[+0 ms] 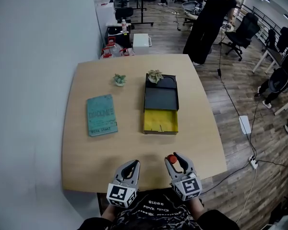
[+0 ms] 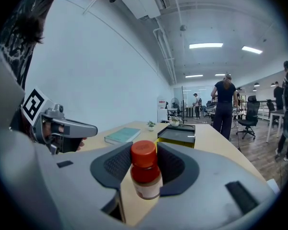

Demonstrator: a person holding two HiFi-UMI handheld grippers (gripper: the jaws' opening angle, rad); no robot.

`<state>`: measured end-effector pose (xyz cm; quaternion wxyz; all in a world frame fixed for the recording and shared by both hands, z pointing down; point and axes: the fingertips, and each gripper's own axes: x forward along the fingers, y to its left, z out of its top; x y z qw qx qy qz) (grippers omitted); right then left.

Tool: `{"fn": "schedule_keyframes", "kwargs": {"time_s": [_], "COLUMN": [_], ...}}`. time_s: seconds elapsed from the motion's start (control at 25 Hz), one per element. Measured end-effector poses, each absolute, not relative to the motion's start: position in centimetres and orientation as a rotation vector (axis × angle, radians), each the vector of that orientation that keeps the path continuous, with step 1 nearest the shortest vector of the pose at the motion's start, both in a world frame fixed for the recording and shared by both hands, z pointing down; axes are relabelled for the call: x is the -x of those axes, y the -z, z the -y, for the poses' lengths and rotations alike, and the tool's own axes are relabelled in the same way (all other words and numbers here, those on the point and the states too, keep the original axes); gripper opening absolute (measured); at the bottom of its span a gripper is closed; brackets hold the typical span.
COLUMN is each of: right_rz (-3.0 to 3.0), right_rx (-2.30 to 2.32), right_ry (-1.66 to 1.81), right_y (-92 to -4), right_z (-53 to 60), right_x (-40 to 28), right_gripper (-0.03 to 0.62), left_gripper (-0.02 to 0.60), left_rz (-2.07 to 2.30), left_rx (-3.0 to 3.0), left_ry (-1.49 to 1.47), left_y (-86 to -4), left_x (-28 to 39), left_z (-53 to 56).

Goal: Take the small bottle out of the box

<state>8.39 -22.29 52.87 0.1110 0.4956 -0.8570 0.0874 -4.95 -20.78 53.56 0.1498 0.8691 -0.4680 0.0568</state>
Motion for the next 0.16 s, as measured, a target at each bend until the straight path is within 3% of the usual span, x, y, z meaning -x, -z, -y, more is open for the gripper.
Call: {"fn": "schedule_keyframes", "kwargs": {"time_s": [0.16], "right_rz": [2.515], "right_rx": [-1.456], "right_ry": [-0.263], "right_y": [-53.08], "right_z": [22.25], "right_x": [-8.42], "right_gripper": [0.160], "left_gripper": [0.005], "left_rz": [1.346], "left_rx": [-2.504], "left_ry": [-0.173], "left_y": [-53.56], "left_x": [4.93], "left_z": [20.96]}}
